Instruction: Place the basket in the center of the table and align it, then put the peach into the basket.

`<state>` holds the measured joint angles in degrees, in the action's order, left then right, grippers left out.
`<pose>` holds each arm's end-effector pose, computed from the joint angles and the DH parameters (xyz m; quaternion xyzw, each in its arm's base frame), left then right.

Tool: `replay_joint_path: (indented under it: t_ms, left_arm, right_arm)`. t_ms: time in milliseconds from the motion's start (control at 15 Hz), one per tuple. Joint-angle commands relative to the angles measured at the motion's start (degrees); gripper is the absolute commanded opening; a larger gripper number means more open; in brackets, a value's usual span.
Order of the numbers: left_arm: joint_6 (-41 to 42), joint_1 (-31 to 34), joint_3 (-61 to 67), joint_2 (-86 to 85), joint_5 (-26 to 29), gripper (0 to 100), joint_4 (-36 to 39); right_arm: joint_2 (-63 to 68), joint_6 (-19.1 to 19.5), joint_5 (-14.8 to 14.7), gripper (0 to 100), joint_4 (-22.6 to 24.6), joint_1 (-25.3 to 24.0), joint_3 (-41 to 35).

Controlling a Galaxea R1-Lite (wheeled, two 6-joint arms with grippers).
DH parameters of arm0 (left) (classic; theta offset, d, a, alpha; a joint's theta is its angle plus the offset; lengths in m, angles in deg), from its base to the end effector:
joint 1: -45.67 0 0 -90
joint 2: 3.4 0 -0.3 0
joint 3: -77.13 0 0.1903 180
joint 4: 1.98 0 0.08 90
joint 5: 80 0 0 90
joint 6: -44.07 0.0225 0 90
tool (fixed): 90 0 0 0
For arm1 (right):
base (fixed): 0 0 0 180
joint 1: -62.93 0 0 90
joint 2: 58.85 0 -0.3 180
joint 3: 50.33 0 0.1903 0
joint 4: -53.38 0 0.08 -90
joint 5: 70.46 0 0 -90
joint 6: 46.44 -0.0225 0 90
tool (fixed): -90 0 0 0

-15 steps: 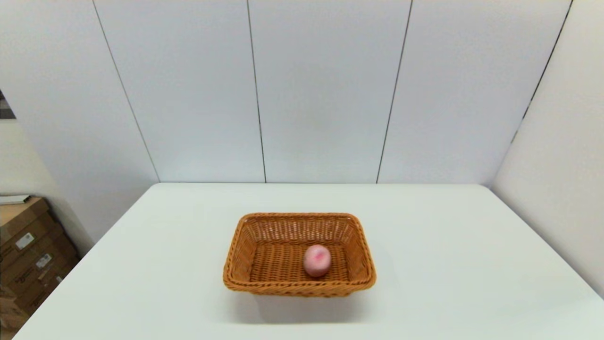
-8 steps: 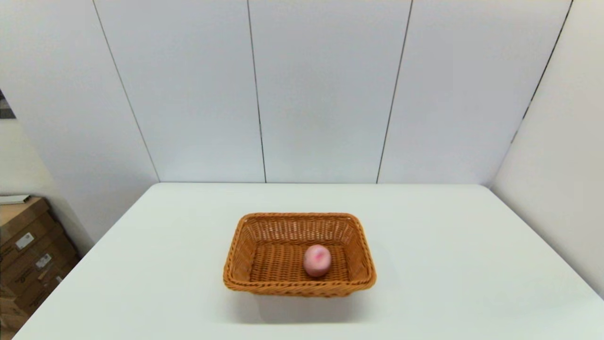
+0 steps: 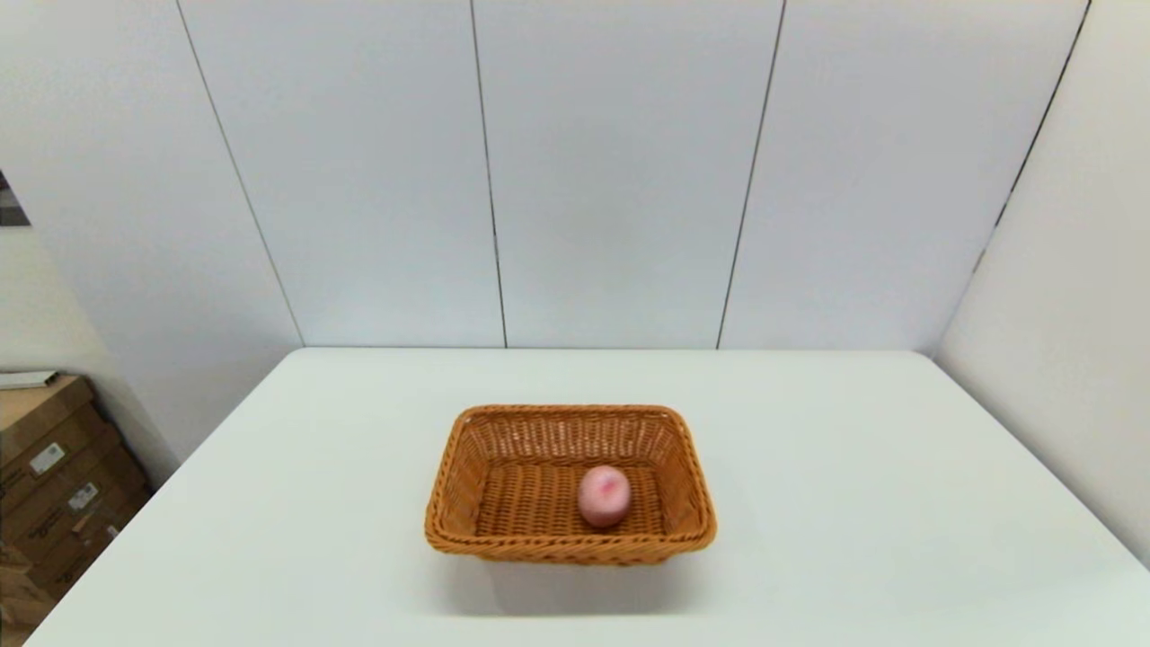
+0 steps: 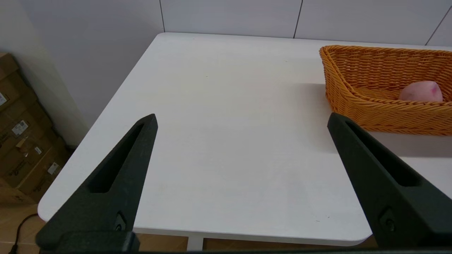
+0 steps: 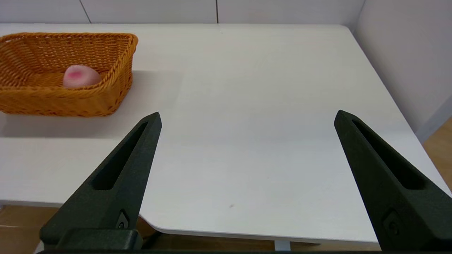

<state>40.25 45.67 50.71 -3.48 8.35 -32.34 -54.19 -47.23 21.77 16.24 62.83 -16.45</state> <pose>-0.0274 0.0006 0.0776 -0.0328 0.0332 0.0155 0.9988 -0.0314 0.0008 0.1031 0.0082 0.0692 0.0198 0.9974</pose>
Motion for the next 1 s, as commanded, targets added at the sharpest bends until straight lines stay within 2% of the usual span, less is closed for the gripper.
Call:
replay_joint_path:
  t_ms: [67,333,1000]
  left_arm:
    - [-0.04,0.00,-0.03,-0.01,-0.02,100,-0.03]
    - [-0.04,0.00,0.06,-0.01,-0.02,100,-0.03]
    - [-0.04,0.00,0.06,-0.01,-0.02,100,-0.03]
  right_arm:
    - [-4.74,-0.09,-0.03,100,-4.24,-0.08,-1.73]
    - [-4.74,1.32,-2.76,100,-1.25,-0.08,-4.72]
    - [-4.74,1.06,-2.67,100,-1.17,-0.08,-4.81]
